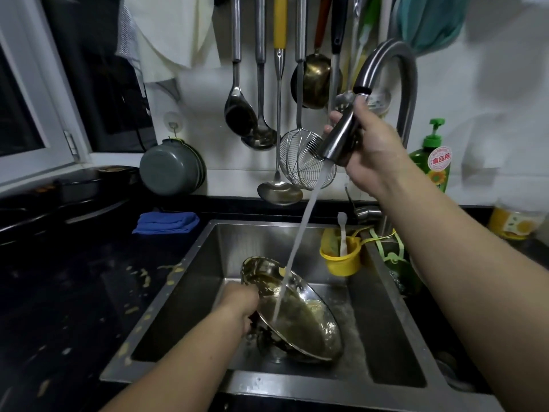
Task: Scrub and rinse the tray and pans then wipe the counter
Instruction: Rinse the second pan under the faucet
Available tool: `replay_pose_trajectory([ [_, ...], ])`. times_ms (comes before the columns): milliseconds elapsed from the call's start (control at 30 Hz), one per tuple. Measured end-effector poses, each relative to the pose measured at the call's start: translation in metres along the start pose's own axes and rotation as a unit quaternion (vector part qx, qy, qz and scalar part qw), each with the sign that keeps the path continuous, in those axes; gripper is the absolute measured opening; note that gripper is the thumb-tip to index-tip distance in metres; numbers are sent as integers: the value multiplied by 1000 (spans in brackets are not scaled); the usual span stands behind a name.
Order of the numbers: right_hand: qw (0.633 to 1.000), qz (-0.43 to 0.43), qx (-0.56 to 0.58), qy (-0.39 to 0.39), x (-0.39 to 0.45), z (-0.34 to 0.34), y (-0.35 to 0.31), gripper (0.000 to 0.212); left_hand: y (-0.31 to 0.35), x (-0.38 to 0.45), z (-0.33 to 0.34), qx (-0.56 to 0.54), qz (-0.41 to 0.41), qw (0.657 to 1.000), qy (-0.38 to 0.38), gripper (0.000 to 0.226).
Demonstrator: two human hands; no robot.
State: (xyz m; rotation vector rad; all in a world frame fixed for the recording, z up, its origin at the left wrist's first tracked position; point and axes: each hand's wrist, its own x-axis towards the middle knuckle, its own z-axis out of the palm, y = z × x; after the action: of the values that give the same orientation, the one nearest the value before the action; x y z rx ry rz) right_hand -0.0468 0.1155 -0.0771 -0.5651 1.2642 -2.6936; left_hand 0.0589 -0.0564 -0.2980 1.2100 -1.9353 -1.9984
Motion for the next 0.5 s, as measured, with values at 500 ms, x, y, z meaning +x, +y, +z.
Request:
replay_pose_trajectory([
  [500, 835, 7, -550, -12, -31, -73, 101, 19, -29, 31, 17, -53, -25, 998, -11, 32],
])
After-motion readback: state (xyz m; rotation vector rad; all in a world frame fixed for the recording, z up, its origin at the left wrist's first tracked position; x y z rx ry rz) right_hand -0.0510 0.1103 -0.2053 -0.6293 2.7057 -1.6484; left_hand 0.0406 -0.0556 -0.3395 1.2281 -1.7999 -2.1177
